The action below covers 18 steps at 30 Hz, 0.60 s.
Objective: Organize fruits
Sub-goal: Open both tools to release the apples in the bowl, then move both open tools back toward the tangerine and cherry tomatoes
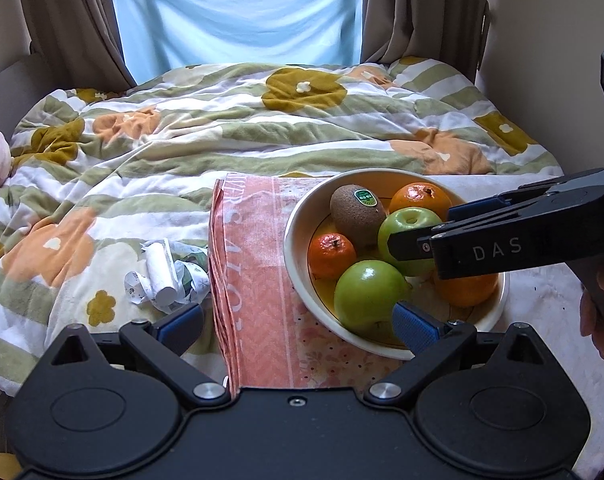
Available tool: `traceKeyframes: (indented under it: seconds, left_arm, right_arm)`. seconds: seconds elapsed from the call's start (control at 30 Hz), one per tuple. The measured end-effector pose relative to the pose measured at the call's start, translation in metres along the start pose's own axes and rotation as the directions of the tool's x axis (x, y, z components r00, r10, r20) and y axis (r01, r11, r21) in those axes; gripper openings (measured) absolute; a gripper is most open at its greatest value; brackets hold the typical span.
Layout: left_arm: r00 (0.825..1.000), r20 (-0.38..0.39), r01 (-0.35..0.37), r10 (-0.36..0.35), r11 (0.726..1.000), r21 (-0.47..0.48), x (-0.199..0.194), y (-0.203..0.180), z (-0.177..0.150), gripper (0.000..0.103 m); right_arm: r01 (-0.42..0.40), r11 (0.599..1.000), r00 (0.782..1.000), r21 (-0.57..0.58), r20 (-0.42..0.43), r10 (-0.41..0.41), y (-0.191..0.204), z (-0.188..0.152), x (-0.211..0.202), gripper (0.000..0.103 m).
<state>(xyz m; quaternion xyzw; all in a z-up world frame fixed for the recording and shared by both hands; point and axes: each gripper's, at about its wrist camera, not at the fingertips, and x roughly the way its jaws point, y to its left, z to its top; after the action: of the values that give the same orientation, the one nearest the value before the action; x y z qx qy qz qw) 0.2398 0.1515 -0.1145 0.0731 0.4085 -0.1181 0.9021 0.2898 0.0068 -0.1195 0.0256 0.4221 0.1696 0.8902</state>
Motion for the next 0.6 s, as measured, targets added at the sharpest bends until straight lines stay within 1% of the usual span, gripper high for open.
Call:
traceKeyframes:
  seconds: [0.1,0.37,0.47,0.6]
  left_arm:
    - [1.000,-0.002,0.007,-0.007,1.000,0.005,0.000,-0.001,0.001,0.102]
    - [1.000,0.010,0.009,-0.009,1.000,0.023,-0.007,-0.005,0.004,0.102]
    - [1.000,0.023,0.006,-0.007,1.000,0.029,-0.015,-0.005,0.006,0.102]
    - [0.999,0.049,-0.003,0.002,0.999,0.036,-0.031,-0.006,0.012,0.102]
  right_arm:
    - [-0.004,1.000,0.999,-0.012,0.032,0.004,0.000,-0.002,-0.007,0.103]
    - [0.016,0.999,0.999,-0.032,0.049,-0.015,0.001,-0.001,-0.020,0.103]
    - [0.024,0.999,0.998,-0.049,0.063,-0.021,0.005,0.003,-0.031,0.103]
    - [0.030,0.999,0.996,-0.040,0.085,-0.027,0.009,0.009,-0.053,0.103]
